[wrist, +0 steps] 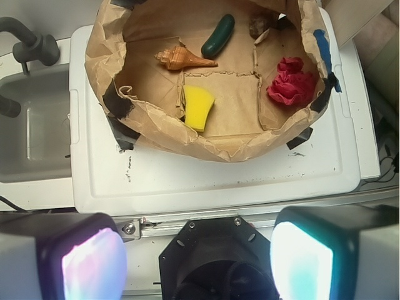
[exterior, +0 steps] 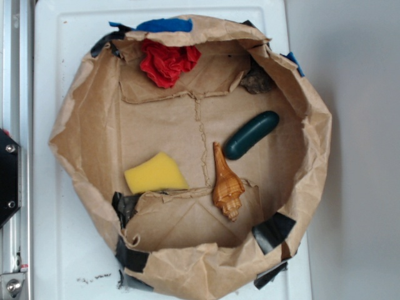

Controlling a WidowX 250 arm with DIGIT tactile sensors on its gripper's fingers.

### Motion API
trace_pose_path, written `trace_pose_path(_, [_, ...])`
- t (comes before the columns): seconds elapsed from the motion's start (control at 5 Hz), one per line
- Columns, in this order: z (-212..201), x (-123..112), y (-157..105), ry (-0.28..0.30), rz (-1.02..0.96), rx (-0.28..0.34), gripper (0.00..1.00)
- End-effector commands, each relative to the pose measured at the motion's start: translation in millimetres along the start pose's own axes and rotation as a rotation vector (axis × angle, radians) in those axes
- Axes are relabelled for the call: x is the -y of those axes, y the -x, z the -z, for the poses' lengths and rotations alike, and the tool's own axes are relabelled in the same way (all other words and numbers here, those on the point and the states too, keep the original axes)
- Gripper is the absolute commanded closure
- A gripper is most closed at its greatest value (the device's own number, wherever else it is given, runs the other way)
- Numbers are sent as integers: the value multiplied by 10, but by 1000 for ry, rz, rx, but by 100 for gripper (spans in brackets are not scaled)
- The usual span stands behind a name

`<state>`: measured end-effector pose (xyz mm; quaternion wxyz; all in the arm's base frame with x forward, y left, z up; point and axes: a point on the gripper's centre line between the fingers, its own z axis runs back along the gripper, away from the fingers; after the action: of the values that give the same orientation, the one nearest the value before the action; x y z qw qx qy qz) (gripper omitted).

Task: Grab the red paper.

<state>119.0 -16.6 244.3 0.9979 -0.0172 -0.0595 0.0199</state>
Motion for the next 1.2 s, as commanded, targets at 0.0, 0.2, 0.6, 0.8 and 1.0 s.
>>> trace_pose_path(0.0, [0, 0, 0, 0, 0, 0, 0])
trace_pose_path(0.2, [166, 105, -286, -1, -50, -5, 0])
trace_pose_path(0.6, [376, 111, -626, -24, -112, -1, 0])
trace_pose_path(0.8, [502, 131, -754, -41, -168, -32, 0])
trace_pose_path(1.0, [630, 110, -812, -36, -294, -48, 0])
